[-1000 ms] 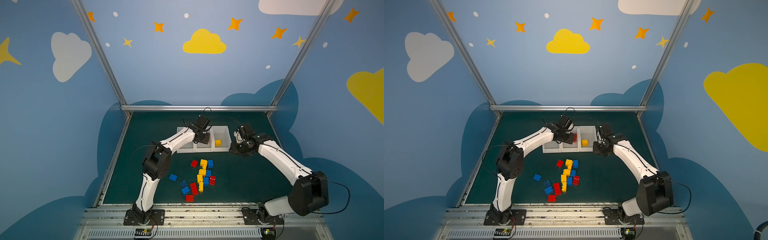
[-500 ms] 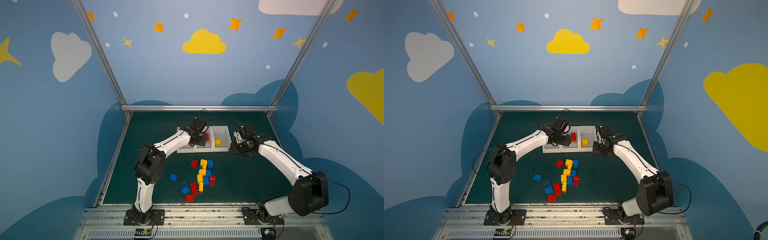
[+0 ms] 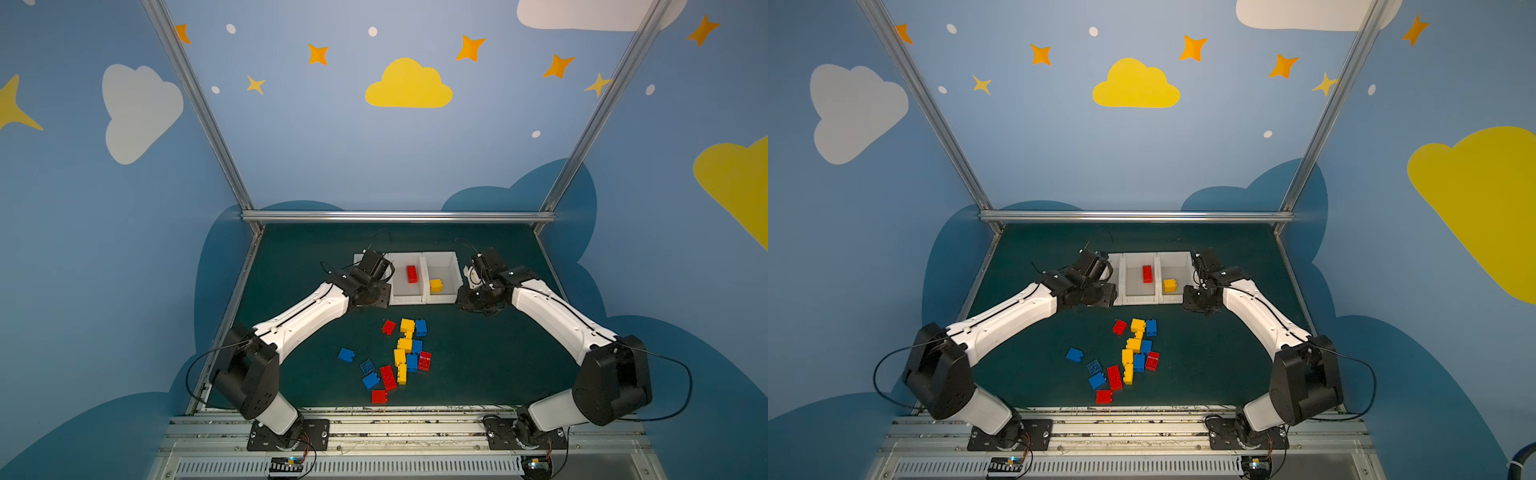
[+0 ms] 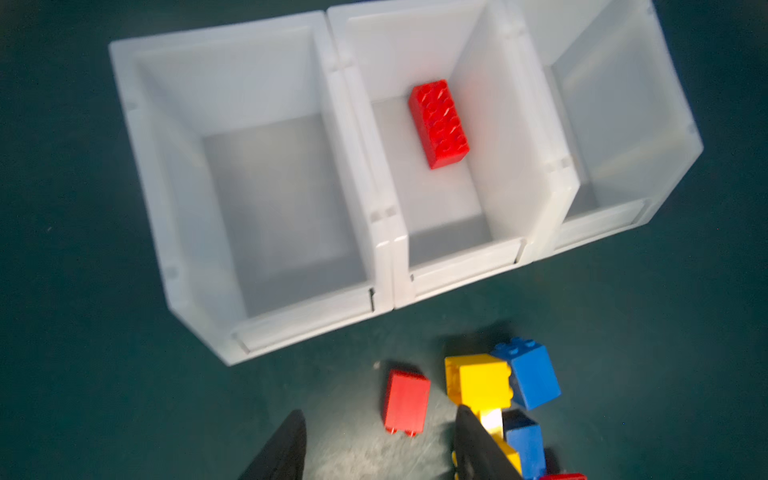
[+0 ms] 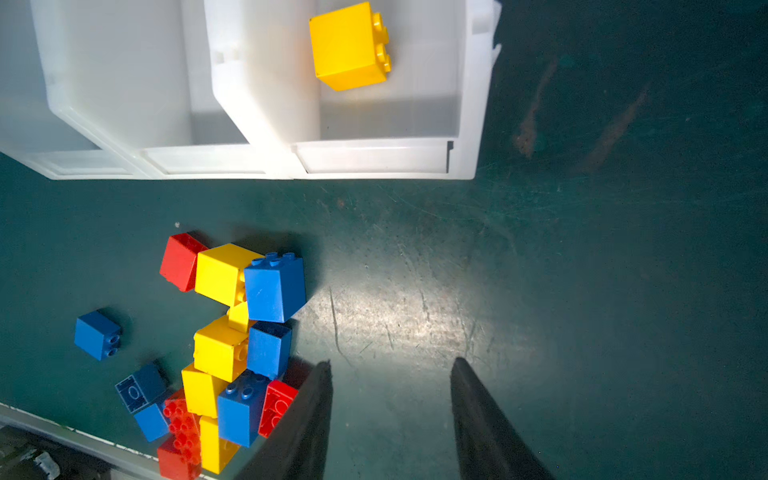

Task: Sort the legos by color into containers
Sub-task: 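Open the left gripper and move it back over the brick pile, then grasp a blue square brick with the left gripper and lift it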

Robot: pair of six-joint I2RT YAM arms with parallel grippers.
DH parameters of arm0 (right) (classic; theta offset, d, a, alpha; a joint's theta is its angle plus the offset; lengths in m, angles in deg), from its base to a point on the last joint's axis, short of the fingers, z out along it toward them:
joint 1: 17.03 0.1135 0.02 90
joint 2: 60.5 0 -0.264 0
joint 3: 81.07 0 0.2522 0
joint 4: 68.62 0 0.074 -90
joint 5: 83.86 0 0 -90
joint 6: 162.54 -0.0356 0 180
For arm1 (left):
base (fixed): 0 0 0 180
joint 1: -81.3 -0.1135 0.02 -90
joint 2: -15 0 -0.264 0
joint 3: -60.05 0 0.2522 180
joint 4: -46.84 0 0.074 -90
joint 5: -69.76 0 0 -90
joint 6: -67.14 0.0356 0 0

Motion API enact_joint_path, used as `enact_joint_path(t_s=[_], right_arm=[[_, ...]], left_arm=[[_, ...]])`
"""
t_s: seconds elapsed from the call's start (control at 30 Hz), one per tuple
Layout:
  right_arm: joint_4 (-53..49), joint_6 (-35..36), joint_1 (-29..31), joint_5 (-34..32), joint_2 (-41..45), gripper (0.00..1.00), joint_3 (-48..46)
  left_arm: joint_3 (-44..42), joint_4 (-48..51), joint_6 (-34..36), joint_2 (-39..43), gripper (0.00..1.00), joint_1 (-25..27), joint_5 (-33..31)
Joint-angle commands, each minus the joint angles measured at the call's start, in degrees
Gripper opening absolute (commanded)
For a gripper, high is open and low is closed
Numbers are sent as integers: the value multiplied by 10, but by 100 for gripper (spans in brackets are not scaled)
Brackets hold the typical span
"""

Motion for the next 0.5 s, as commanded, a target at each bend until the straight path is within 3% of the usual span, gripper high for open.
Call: enact_joint_path(t_s=[0.0,0.27,0.47], right_arm=[[0,2,11,11,-16,47,25],[-4,6,25,18,-41,48,46],[-6,9,29,19,-52,48,53]], left_arm=[[-52,58,-46,47,59,-2,-35],[-203,75,-127,149,64,0,3],[-268,64,-152,166,68,-1,-2]])
